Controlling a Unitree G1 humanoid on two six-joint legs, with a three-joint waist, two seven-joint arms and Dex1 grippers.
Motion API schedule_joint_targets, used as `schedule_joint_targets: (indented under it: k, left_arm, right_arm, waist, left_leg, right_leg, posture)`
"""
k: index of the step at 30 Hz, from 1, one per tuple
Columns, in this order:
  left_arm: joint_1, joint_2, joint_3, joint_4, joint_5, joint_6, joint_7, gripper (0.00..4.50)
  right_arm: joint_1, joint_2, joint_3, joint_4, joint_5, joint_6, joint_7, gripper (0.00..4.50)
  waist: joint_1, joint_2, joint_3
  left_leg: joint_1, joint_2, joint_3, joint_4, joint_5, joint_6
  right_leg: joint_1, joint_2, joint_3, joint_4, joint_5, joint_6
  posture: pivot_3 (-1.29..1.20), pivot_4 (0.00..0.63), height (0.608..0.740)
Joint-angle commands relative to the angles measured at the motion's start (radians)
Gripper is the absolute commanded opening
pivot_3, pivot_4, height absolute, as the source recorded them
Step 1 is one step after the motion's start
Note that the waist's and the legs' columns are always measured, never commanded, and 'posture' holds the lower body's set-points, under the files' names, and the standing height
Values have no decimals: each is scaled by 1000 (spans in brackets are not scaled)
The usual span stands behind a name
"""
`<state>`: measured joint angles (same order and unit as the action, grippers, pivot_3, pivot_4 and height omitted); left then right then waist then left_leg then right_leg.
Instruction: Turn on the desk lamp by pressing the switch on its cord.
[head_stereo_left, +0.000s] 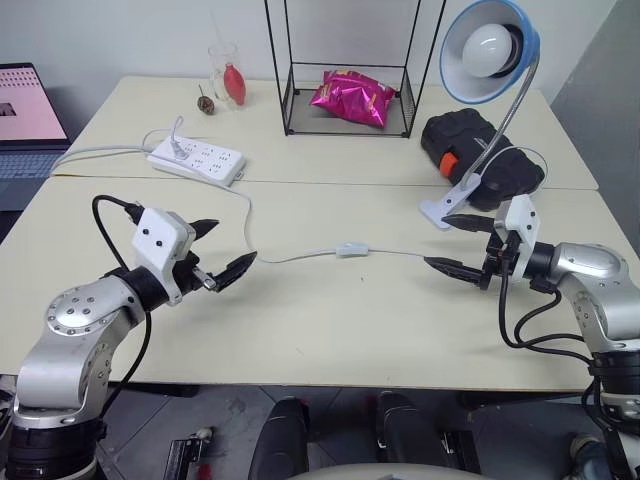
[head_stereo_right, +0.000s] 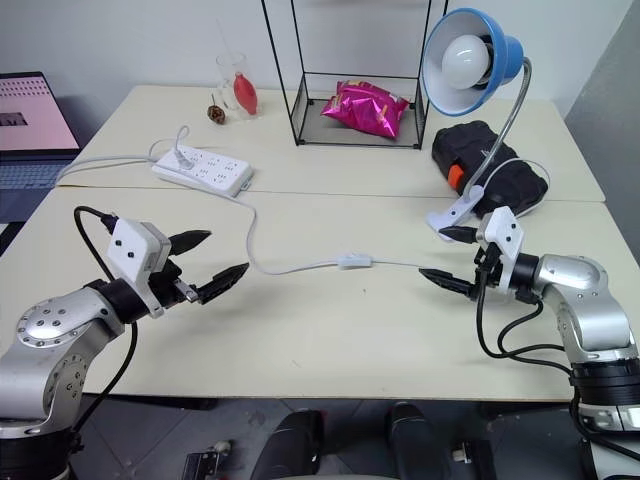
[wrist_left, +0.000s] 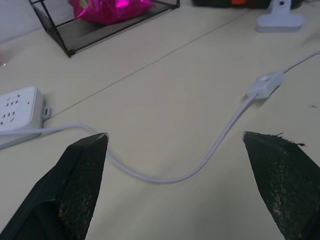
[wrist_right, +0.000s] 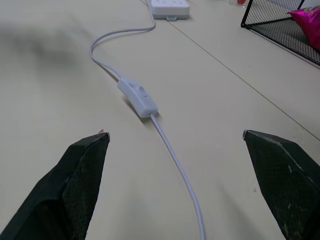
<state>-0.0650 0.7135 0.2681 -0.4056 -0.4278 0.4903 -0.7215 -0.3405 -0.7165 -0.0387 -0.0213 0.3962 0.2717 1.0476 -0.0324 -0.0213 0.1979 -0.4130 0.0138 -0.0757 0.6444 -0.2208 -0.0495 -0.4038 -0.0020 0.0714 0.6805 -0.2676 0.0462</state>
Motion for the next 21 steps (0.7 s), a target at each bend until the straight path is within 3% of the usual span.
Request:
schedule_joint_targets:
  k: [1,9,21]
  left_arm:
    - [-21,26,-11,-3,6,-42,-37,4483]
    - [-151,26,-119,130,49,-94,-106,4483]
    - [-486,-114,-341,503,30,-6,-300,4483]
  right_arm:
    - [-4,6,-14,-48,6,-4,-11,4500]
    - [10,0,-27,-130,23,55,-46,4500]
    - [120,3,-52,-516,173,447,-261,4500]
  waist:
    - [0,0,0]
    - [1,0,0]
    - [2,0,0]
  left_leg:
    - [0,0,0,0,0,0]
    - [0,0,0,0,0,0]
    - [-2,-1,-2,1,0,0]
  right_leg:
    - [0,0,0,0,0,0]
    - [0,0,0,0,-1,1]
    - [0,2,-1,1,-1,1]
  posture:
    - [0,150,740]
    - [0,150,740]
    - [0,150,740]
